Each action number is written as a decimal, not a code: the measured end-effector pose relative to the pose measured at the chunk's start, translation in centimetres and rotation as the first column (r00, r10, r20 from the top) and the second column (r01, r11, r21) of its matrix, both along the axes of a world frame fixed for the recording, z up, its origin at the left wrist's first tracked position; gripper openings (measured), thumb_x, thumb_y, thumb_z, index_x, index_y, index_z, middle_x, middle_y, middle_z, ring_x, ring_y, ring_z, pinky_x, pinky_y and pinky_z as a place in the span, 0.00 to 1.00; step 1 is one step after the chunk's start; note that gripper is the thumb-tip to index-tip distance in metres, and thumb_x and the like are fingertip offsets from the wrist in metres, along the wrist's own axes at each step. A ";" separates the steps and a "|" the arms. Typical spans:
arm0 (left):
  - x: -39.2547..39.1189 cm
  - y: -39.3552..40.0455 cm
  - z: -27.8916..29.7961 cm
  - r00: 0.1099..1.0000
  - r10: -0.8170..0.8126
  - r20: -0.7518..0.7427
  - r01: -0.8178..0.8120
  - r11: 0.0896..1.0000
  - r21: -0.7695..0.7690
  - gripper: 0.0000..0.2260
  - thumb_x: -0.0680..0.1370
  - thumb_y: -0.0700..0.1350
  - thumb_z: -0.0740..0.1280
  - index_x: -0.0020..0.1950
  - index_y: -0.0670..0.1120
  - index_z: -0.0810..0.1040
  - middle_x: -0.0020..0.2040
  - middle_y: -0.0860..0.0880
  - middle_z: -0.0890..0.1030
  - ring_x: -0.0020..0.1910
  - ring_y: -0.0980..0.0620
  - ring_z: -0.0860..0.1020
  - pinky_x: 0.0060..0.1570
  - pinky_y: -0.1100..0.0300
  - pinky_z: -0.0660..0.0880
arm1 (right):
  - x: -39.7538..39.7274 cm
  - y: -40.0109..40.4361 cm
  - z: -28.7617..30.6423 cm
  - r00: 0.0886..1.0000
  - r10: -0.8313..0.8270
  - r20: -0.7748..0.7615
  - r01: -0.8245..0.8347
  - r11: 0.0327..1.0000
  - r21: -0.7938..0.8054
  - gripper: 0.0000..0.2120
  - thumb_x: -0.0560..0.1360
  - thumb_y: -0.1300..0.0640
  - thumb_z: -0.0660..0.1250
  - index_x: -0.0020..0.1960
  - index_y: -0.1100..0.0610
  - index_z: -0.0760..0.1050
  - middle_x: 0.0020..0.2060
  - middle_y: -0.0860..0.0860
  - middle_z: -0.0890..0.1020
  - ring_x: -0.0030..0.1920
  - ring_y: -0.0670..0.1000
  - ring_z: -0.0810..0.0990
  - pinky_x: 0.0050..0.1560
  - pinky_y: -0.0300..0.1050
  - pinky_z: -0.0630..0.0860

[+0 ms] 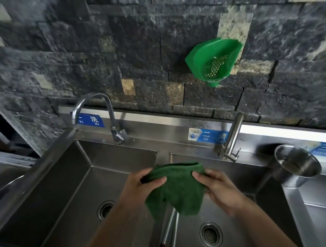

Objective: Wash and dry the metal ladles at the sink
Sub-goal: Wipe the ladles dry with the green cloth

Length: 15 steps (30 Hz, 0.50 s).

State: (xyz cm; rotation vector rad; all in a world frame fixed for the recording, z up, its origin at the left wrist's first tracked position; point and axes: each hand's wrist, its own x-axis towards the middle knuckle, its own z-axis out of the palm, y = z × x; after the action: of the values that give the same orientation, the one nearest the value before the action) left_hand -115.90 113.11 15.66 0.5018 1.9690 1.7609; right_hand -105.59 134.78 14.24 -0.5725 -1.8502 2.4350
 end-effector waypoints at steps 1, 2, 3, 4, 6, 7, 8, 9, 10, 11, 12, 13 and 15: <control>-0.2 -0.2 0.5 1.000 0.015 -0.008 -0.015 1.000 0.015 0.06 0.73 0.37 0.74 0.50 0.40 0.85 0.43 0.43 0.87 0.42 0.49 0.85 0.40 0.62 0.80 | 0.1 -0.2 0.5 1.000 0.017 -0.025 -0.016 0.999 0.035 0.13 0.80 0.61 0.66 0.62 0.62 0.81 0.57 0.61 0.85 0.59 0.62 0.84 0.52 0.51 0.82; -0.4 -0.6 1.0 0.999 0.027 -0.026 -0.026 0.999 0.025 0.06 0.74 0.37 0.74 0.50 0.40 0.85 0.44 0.42 0.86 0.42 0.49 0.85 0.41 0.61 0.80 | 0.2 -0.4 1.1 0.999 0.026 -0.045 -0.023 0.998 0.065 0.13 0.80 0.61 0.66 0.63 0.61 0.81 0.57 0.60 0.85 0.59 0.61 0.84 0.53 0.52 0.82; -0.5 -0.9 1.5 0.998 0.041 -0.042 -0.039 0.999 0.035 0.06 0.74 0.37 0.74 0.50 0.40 0.85 0.45 0.40 0.86 0.43 0.49 0.85 0.42 0.61 0.80 | 0.2 -0.7 1.7 0.998 0.023 -0.063 -0.018 0.997 0.079 0.13 0.81 0.61 0.65 0.63 0.59 0.80 0.57 0.59 0.85 0.58 0.60 0.85 0.52 0.52 0.82; -0.6 -1.1 1.9 0.997 0.056 -0.058 -0.053 0.998 0.044 0.05 0.74 0.37 0.74 0.49 0.39 0.85 0.45 0.39 0.86 0.43 0.49 0.84 0.42 0.61 0.79 | 0.3 -1.0 2.3 0.997 0.013 -0.080 -0.006 0.996 0.087 0.12 0.81 0.62 0.64 0.64 0.59 0.80 0.57 0.58 0.86 0.57 0.59 0.85 0.50 0.51 0.83; -0.7 -1.7 2.8 0.994 0.081 -0.073 -0.076 0.995 0.069 0.05 0.74 0.38 0.74 0.49 0.39 0.85 0.46 0.39 0.86 0.44 0.48 0.84 0.43 0.60 0.79 | 0.4 -1.8 3.5 0.992 0.003 -0.124 0.008 0.996 0.092 0.12 0.82 0.64 0.63 0.63 0.58 0.79 0.55 0.57 0.86 0.55 0.56 0.86 0.45 0.48 0.83; -0.9 -1.8 3.0 0.994 0.095 -0.048 -0.091 0.993 0.081 0.06 0.74 0.39 0.74 0.49 0.40 0.85 0.46 0.40 0.86 0.45 0.47 0.84 0.44 0.60 0.80 | 0.3 -2.0 3.8 0.990 0.000 -0.143 0.015 0.994 0.104 0.11 0.82 0.64 0.63 0.62 0.58 0.79 0.54 0.56 0.87 0.53 0.54 0.86 0.44 0.46 0.83; -1.1 -2.0 3.2 0.994 0.112 -0.022 -0.109 0.990 0.085 0.06 0.74 0.40 0.74 0.50 0.41 0.85 0.47 0.41 0.86 0.46 0.46 0.85 0.45 0.59 0.81 | 0.2 -2.3 4.0 0.986 -0.006 -0.167 0.029 0.990 0.135 0.11 0.82 0.64 0.62 0.61 0.57 0.79 0.53 0.54 0.87 0.52 0.52 0.87 0.43 0.46 0.84; -1.2 -2.2 3.4 0.992 0.124 -0.014 -0.123 0.989 0.081 0.07 0.74 0.41 0.74 0.50 0.42 0.85 0.47 0.43 0.87 0.47 0.45 0.85 0.46 0.58 0.81 | 0.1 -2.7 4.2 0.980 -0.019 -0.198 0.058 0.979 0.194 0.11 0.83 0.64 0.62 0.61 0.56 0.80 0.52 0.52 0.88 0.51 0.50 0.87 0.45 0.48 0.85; -1.5 -2.4 3.3 0.988 0.141 -0.063 -0.138 0.989 0.052 0.06 0.75 0.43 0.74 0.50 0.43 0.85 0.46 0.45 0.87 0.48 0.46 0.85 0.47 0.57 0.82 | -0.1 -3.0 4.0 0.972 -0.040 -0.233 0.110 0.949 0.295 0.12 0.83 0.63 0.62 0.61 0.54 0.80 0.52 0.49 0.87 0.52 0.49 0.86 0.49 0.50 0.85; -1.7 -2.6 3.2 0.972 0.159 -0.171 -0.161 0.987 0.000 0.06 0.76 0.44 0.74 0.50 0.44 0.84 0.45 0.47 0.87 0.47 0.48 0.85 0.47 0.57 0.82 | -0.2 -3.4 3.7 0.960 -0.061 -0.274 0.177 0.888 0.424 0.12 0.83 0.63 0.62 0.62 0.53 0.80 0.52 0.45 0.87 0.53 0.47 0.86 0.54 0.48 0.83; -1.9 -2.6 2.9 0.939 0.173 -0.299 -0.198 0.979 -0.056 0.05 0.76 0.46 0.73 0.50 0.46 0.83 0.45 0.49 0.86 0.46 0.51 0.85 0.47 0.57 0.81 | -0.4 -3.9 3.4 0.945 -0.072 -0.319 0.245 0.800 0.547 0.13 0.83 0.63 0.62 0.63 0.51 0.79 0.51 0.40 0.86 0.54 0.42 0.84 0.57 0.43 0.81; -2.0 -2.5 2.6 0.894 0.197 -0.402 -0.253 0.963 -0.091 0.05 0.77 0.48 0.72 0.50 0.48 0.81 0.45 0.51 0.86 0.45 0.55 0.84 0.46 0.59 0.81 | -0.5 -4.6 3.0 0.928 -0.079 -0.364 0.310 0.704 0.639 0.14 0.83 0.63 0.61 0.63 0.49 0.78 0.50 0.35 0.85 0.54 0.37 0.83 0.57 0.35 0.78; -1.8 -2.3 1.9 0.809 0.284 -0.514 -0.361 0.931 -0.054 0.07 0.79 0.52 0.69 0.52 0.50 0.78 0.44 0.54 0.84 0.44 0.59 0.82 0.44 0.60 0.80 | -0.7 -6.3 2.2 0.895 -0.108 -0.432 0.412 0.571 0.710 0.17 0.82 0.61 0.58 0.64 0.45 0.75 0.49 0.34 0.82 0.50 0.35 0.81 0.53 0.29 0.74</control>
State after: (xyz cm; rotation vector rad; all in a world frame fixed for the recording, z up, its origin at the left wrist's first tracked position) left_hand -117.70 110.77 17.58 0.6517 2.6680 1.7821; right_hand -106.30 128.50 16.40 -0.2817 -2.1874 1.1847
